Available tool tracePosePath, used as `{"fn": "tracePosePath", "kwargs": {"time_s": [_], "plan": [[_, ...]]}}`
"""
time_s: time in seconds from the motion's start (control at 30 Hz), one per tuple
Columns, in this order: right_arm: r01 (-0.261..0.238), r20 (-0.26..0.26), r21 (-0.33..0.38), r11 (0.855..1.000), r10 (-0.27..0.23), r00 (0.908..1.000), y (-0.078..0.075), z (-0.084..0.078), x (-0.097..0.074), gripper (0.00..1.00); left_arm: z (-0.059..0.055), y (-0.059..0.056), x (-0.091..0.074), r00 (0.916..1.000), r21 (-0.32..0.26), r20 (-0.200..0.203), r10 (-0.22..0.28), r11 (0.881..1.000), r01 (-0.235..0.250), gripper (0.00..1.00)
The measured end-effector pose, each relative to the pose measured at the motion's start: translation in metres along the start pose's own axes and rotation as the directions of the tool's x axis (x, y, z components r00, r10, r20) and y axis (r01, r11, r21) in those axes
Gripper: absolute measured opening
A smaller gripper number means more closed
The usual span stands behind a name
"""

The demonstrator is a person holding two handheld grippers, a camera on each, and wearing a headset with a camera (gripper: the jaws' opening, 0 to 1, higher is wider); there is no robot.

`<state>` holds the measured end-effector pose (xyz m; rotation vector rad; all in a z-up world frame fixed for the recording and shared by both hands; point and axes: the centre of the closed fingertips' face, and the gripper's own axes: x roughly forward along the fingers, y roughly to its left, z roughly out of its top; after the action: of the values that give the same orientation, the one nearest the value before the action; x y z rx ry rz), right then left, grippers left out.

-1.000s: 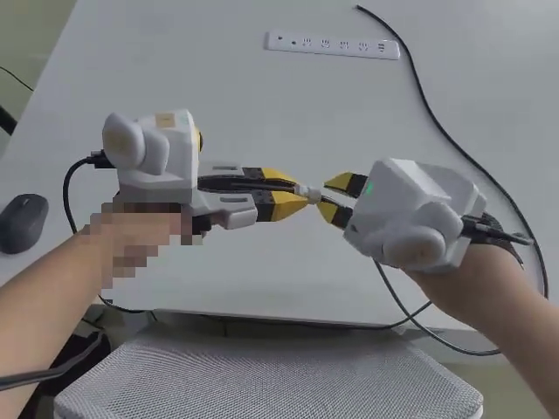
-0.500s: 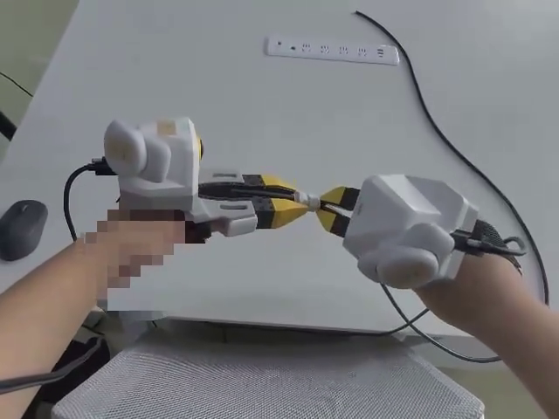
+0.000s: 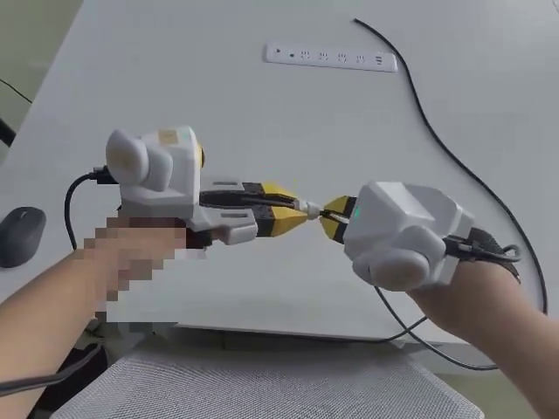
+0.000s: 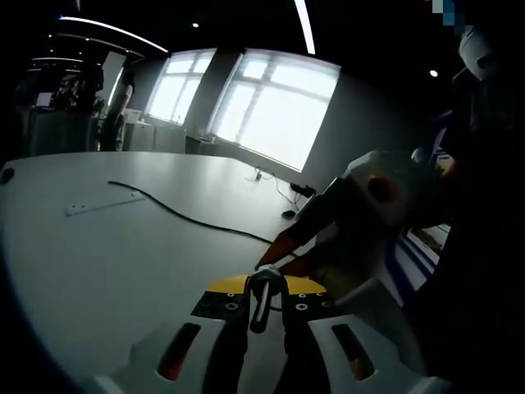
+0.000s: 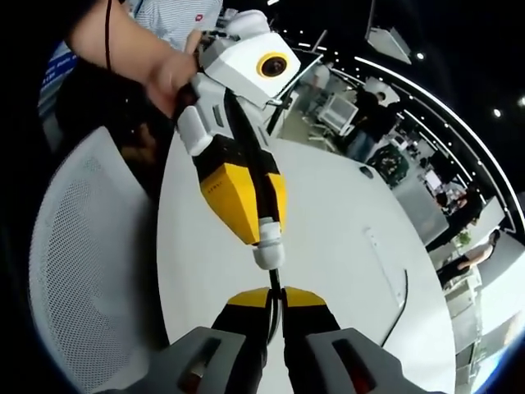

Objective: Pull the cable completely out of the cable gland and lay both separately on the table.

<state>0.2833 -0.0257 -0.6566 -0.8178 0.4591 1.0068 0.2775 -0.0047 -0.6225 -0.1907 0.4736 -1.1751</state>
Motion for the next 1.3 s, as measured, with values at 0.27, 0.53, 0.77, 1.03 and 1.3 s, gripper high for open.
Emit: {"fn": "tracePosePath", "kwargs": {"time_s": [0.27,0.53,0.77,1.03,1.3], "plan": [[0.014,-0.064,0.121,0.993,-0.006,0.9979,-0.005,-0.032,0.001,0.0,0.002,0.0,-0.002,0.9999,-0.01,0.015,0.003,1.0,-0.003,0.15],[0.012,-0.099,0.222,0.975,0.01,0.9951,0.001,-0.06,0.0,0.0,0.001,-0.001,-0.003,0.9999,-0.009,0.015,0.004,1.0,-0.004,0.15],[0.002,-0.11,0.282,0.959,0.03,0.9934,0.007,-0.072,0.001,0.0,-0.001,-0.003,0.0,1.0,-0.006,0.006,0.001,1.0,-0.001,0.15],[0.004,-0.143,0.288,0.958,0.039,0.9889,0.011,-0.087,0.0,0.0,0.001,0.0,-0.004,0.9996,-0.02,0.026,0.009,1.0,-0.008,0.15],[-0.003,-0.144,0.294,0.956,0.048,0.9884,0.014,-0.083,0.001,0.0,-0.004,0.001,-0.006,0.9997,-0.025,0.018,0.015,1.0,-0.014,0.15]]}}
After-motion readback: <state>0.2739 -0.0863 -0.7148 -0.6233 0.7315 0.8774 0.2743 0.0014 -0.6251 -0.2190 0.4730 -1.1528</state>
